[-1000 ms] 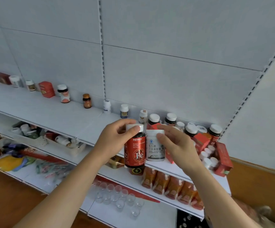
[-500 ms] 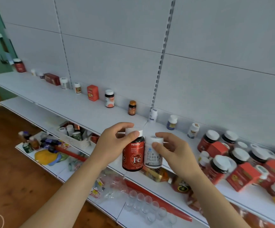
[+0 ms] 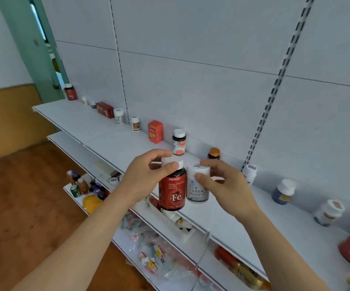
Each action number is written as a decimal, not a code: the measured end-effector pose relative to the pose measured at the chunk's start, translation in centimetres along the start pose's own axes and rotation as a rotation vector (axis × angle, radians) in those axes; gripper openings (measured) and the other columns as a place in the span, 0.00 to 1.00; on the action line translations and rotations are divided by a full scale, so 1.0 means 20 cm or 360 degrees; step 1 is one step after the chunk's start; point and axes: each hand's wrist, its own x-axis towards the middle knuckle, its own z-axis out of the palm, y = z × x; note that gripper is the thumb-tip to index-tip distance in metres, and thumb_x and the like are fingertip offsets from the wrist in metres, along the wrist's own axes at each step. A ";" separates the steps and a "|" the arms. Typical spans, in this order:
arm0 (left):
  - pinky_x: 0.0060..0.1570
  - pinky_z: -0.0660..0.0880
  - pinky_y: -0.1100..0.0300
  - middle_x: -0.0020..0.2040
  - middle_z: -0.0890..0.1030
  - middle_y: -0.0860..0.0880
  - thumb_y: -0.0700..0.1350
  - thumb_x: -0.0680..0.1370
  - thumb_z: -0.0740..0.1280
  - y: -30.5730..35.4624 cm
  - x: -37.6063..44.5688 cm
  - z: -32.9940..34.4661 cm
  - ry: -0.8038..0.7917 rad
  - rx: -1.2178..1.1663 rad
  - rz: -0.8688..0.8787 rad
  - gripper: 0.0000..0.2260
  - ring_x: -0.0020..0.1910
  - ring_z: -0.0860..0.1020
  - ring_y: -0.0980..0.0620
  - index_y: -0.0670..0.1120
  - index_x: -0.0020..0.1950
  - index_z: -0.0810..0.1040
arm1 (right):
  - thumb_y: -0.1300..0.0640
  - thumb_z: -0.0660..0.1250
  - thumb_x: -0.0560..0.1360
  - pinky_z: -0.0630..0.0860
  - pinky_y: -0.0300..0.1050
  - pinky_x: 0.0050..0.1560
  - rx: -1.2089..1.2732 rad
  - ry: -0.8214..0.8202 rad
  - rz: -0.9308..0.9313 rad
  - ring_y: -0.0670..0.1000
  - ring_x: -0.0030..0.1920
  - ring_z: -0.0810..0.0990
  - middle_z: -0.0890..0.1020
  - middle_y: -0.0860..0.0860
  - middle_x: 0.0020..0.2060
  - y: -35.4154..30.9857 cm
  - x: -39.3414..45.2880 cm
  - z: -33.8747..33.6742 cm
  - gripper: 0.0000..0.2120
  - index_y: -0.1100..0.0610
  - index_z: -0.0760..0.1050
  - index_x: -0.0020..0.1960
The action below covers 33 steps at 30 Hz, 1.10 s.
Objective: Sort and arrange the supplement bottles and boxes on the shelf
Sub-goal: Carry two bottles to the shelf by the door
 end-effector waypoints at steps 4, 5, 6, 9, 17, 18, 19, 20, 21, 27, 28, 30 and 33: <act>0.51 0.79 0.59 0.53 0.82 0.59 0.54 0.74 0.73 -0.08 0.14 -0.13 0.0035 -0.0026 -0.0054 0.12 0.51 0.81 0.61 0.59 0.57 0.80 | 0.51 0.73 0.74 0.78 0.40 0.50 -0.0009 -0.0075 0.0002 0.40 0.52 0.80 0.83 0.40 0.50 0.00 0.20 0.15 0.13 0.44 0.79 0.58; 0.50 0.78 0.59 0.53 0.82 0.59 0.54 0.74 0.73 -0.11 0.18 -0.17 0.0053 -0.0033 -0.0056 0.13 0.51 0.81 0.61 0.59 0.57 0.80 | 0.51 0.73 0.74 0.78 0.40 0.50 -0.0017 -0.0097 -0.0010 0.41 0.52 0.80 0.83 0.40 0.51 0.00 0.25 0.20 0.14 0.44 0.79 0.58; 0.50 0.78 0.59 0.53 0.82 0.59 0.54 0.74 0.73 -0.14 0.22 -0.22 0.0071 -0.0035 -0.0061 0.13 0.51 0.81 0.61 0.59 0.57 0.80 | 0.51 0.73 0.74 0.78 0.40 0.50 -0.0026 -0.0116 -0.0020 0.41 0.53 0.80 0.83 0.40 0.51 -0.01 0.30 0.25 0.14 0.45 0.79 0.59; 0.49 0.79 0.61 0.53 0.82 0.59 0.54 0.74 0.72 -0.22 0.35 -0.37 0.0091 -0.0070 -0.0080 0.12 0.49 0.81 0.62 0.58 0.57 0.80 | 0.52 0.73 0.74 0.78 0.37 0.49 -0.0055 -0.0149 -0.0030 0.41 0.53 0.80 0.83 0.39 0.52 -0.03 0.44 0.40 0.13 0.44 0.79 0.58; 0.51 0.79 0.61 0.53 0.82 0.59 0.54 0.75 0.72 -0.44 0.69 -0.82 -0.0011 -0.0058 -0.0050 0.13 0.50 0.80 0.63 0.59 0.58 0.80 | 0.53 0.73 0.74 0.76 0.34 0.46 -0.0102 -0.0087 -0.0011 0.40 0.52 0.80 0.83 0.39 0.50 -0.11 0.77 0.87 0.12 0.44 0.79 0.57; 0.51 0.79 0.61 0.54 0.82 0.59 0.54 0.75 0.72 -0.47 0.73 -0.88 -0.0033 -0.0062 -0.0046 0.13 0.51 0.80 0.63 0.59 0.59 0.80 | 0.53 0.73 0.74 0.76 0.33 0.46 -0.0096 -0.0074 -0.0006 0.40 0.52 0.80 0.83 0.39 0.51 -0.12 0.81 0.93 0.12 0.44 0.79 0.57; 0.51 0.79 0.60 0.54 0.81 0.59 0.54 0.75 0.72 -0.49 0.78 -0.93 -0.0055 -0.0065 -0.0045 0.13 0.51 0.80 0.62 0.60 0.59 0.79 | 0.53 0.72 0.74 0.77 0.33 0.46 -0.0090 -0.0059 -0.0001 0.40 0.52 0.80 0.83 0.39 0.51 -0.13 0.84 0.98 0.12 0.44 0.78 0.57; 0.51 0.79 0.60 0.54 0.81 0.60 0.54 0.75 0.72 -0.51 0.82 -0.98 -0.0077 -0.0063 -0.0041 0.13 0.51 0.80 0.62 0.60 0.59 0.79 | 0.53 0.72 0.74 0.77 0.34 0.47 -0.0089 -0.0040 0.0002 0.40 0.52 0.80 0.83 0.39 0.51 -0.14 0.87 1.04 0.12 0.44 0.78 0.57; 0.51 0.79 0.61 0.54 0.81 0.60 0.54 0.75 0.72 -0.54 0.86 -1.02 -0.0098 -0.0057 -0.0034 0.13 0.52 0.80 0.62 0.60 0.59 0.79 | 0.53 0.72 0.74 0.78 0.35 0.48 -0.0096 -0.0022 0.0008 0.40 0.52 0.80 0.83 0.38 0.51 -0.14 0.90 1.09 0.12 0.43 0.78 0.57; 0.50 0.77 0.64 0.55 0.81 0.61 0.52 0.77 0.70 -0.71 1.12 -1.20 -0.0169 -0.0069 -0.0037 0.12 0.53 0.79 0.63 0.60 0.60 0.79 | 0.53 0.72 0.74 0.77 0.34 0.47 -0.0179 -0.0005 0.0059 0.39 0.53 0.79 0.82 0.37 0.51 -0.12 1.13 1.33 0.12 0.43 0.77 0.56; 0.52 0.78 0.61 0.56 0.81 0.61 0.52 0.77 0.70 -0.74 1.17 -1.23 -0.0172 -0.0078 -0.0048 0.12 0.54 0.79 0.62 0.60 0.60 0.79 | 0.52 0.72 0.74 0.77 0.33 0.46 -0.0190 -0.0006 0.0068 0.38 0.53 0.79 0.82 0.36 0.51 -0.12 1.18 1.36 0.12 0.42 0.77 0.56; 0.55 0.78 0.58 0.57 0.81 0.59 0.52 0.77 0.70 -0.78 1.28 -1.27 -0.0179 -0.0084 -0.0073 0.12 0.55 0.79 0.61 0.59 0.61 0.78 | 0.52 0.72 0.74 0.76 0.33 0.47 -0.0185 0.0003 0.0082 0.39 0.52 0.79 0.82 0.36 0.50 -0.10 1.30 1.42 0.12 0.41 0.77 0.55; 0.56 0.78 0.57 0.58 0.81 0.58 0.52 0.78 0.69 -0.85 1.44 -1.34 -0.0167 -0.0078 -0.0096 0.13 0.56 0.79 0.59 0.58 0.62 0.78 | 0.51 0.72 0.74 0.77 0.34 0.47 -0.0139 0.0005 0.0086 0.40 0.50 0.80 0.83 0.39 0.50 -0.06 1.48 1.51 0.12 0.41 0.77 0.56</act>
